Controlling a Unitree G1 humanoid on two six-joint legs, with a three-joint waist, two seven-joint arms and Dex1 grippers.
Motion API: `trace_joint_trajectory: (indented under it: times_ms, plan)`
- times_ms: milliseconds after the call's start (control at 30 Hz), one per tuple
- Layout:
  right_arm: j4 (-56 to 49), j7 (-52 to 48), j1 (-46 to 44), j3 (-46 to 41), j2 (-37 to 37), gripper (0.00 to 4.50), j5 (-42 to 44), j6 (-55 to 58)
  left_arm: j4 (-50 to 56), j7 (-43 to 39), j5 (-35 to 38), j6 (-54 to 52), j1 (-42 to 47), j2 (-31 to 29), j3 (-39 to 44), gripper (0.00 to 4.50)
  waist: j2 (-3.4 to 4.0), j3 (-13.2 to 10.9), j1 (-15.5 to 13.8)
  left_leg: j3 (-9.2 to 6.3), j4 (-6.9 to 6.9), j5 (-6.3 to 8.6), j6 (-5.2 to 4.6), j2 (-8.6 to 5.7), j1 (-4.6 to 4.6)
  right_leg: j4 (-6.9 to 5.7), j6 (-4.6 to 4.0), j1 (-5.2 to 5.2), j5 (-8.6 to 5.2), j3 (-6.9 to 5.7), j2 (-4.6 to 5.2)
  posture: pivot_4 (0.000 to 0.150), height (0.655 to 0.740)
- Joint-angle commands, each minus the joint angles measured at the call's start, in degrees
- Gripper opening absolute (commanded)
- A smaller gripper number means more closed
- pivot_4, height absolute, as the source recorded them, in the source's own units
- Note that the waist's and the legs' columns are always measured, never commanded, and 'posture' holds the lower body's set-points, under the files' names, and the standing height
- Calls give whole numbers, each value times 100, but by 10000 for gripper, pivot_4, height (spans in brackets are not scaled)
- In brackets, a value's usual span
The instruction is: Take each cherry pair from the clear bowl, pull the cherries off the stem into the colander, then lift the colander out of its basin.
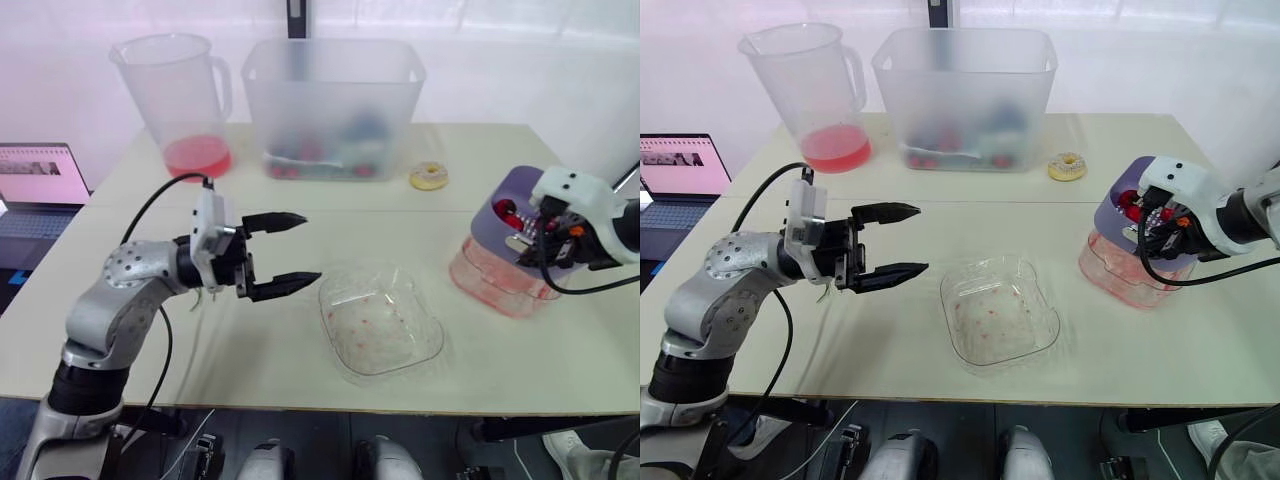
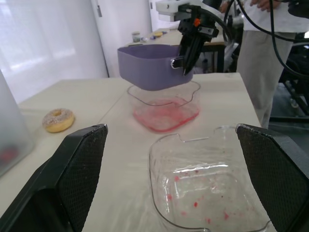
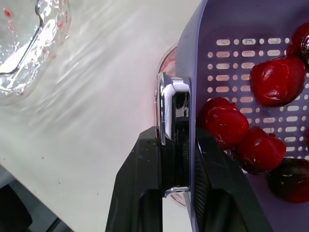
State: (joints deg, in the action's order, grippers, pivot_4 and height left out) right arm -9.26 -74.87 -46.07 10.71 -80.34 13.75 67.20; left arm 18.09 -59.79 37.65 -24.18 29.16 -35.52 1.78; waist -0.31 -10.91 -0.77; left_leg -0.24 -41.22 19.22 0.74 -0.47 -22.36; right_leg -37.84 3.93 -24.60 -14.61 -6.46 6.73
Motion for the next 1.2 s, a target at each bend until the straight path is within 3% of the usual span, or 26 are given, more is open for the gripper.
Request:
trace_joint_trajectory:
  times_ms: [33,667,1200]
  plan:
    - [-8,26,-23,-484,-127,2285,284,184,76,-48,-3,132,101,-6,71,45000,0,0,5,0,1,0,0,0,0,0,0,0,0,0,0,1500,6886]
    - [33,810,893,-1638,74,2285,1319,562,-105,-237,-30,59,242,-42,35,45000,0,0,-1,1,-1,0,0,-1,1,-3,0,0,0,0,2,1500,6886]
    - [394,1031,519,-1102,133,2285,1328,108,130,108,-57,79,10,93,74,45000,0,0,1,0,-1,0,0,-1,0,-2,0,0,0,0,2,1500,6886]
